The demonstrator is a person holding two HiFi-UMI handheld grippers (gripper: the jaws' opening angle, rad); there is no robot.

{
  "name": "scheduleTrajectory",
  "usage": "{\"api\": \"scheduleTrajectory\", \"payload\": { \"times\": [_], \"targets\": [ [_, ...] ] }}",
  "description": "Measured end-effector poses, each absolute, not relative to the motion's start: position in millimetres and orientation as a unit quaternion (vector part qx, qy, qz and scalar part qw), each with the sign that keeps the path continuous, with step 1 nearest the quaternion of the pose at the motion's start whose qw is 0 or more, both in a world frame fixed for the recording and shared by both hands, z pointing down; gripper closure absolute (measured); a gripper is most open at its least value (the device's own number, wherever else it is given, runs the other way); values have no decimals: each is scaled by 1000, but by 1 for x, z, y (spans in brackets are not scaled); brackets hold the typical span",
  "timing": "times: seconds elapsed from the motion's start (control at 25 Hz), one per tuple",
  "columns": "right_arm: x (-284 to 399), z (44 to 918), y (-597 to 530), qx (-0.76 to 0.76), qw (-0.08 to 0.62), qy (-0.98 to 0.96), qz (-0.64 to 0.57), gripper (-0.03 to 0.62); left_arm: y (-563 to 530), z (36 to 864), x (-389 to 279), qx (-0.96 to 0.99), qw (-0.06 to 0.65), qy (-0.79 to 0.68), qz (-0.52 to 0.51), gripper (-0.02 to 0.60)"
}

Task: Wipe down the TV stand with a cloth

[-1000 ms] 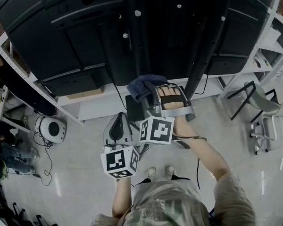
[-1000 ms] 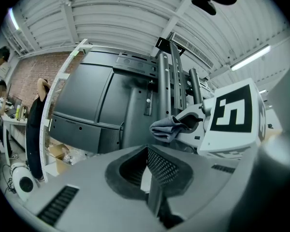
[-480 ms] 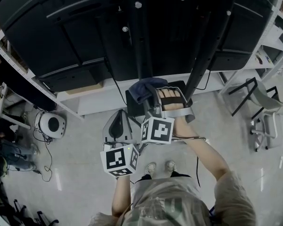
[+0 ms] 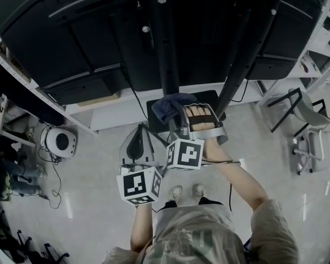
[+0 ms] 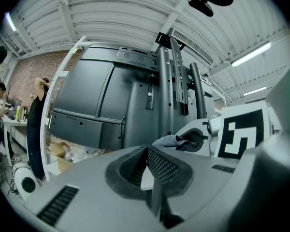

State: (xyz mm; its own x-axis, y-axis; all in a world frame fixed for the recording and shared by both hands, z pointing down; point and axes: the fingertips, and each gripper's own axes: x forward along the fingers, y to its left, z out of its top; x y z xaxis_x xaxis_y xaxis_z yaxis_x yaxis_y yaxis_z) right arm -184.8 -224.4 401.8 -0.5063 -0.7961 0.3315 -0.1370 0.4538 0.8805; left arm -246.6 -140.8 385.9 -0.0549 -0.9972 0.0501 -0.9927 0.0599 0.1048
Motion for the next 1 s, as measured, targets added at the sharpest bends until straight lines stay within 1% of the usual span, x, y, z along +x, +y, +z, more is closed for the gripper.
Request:
{"api": "scheduleTrajectory", "payload": {
  "times": [0.12, 0.64, 0.88, 1.0],
  "targets": [
    [-180, 420, -226, 295, 415, -753, -418, 537, -142, 388, -248, 684, 56, -727, -18, 566],
    [-180, 457, -229, 284, 421, -753, -418, 537, -144, 399, -244, 683, 69, -727, -6, 566],
    [-177, 476, -222, 262, 445, -763, -388, 537, -145, 407, -244, 681, 77, -728, 1, 566],
    [-181, 482, -222, 263, 437, -768, -387, 537, -146, 413, -245, 680, 83, -729, 3, 566]
  ]
}}
